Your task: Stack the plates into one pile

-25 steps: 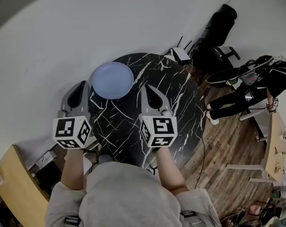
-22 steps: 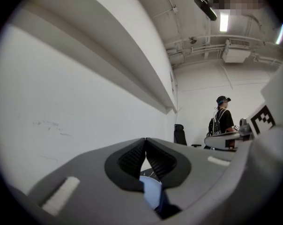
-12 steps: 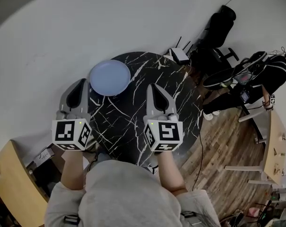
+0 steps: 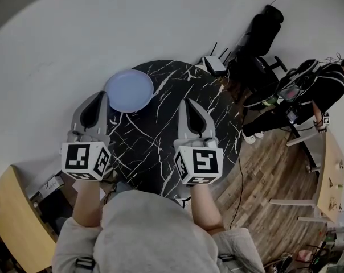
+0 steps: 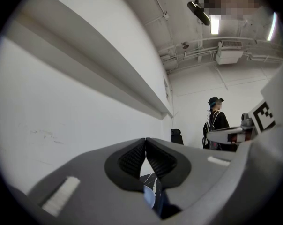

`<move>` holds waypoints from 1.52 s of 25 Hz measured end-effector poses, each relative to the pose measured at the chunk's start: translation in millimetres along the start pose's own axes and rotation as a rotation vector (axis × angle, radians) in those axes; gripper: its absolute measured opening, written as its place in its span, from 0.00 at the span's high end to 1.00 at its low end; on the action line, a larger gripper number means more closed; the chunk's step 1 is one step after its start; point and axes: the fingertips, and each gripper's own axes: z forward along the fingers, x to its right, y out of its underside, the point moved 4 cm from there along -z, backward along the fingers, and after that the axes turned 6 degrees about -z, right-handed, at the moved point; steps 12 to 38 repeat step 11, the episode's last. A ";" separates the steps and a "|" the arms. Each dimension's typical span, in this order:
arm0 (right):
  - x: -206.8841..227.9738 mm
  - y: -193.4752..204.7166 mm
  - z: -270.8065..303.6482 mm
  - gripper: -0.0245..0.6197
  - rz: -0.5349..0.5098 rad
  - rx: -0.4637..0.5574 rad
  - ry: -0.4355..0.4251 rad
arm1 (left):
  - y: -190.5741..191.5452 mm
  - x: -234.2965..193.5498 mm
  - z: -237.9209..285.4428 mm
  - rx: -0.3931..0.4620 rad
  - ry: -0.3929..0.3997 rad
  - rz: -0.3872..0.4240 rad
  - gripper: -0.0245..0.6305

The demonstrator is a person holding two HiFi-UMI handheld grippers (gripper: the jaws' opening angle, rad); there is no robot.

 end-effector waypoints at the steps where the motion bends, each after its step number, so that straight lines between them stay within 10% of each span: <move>1: 0.6 -0.6 -0.9 0.96 0.000 0.002 0.000 | -0.3 1.4 0.3 0.000 0.001 0.001 0.87; 38: 4.1 0.9 -0.8 0.96 -0.010 0.013 0.003 | 6.0 4.9 5.4 -0.008 0.003 0.000 0.87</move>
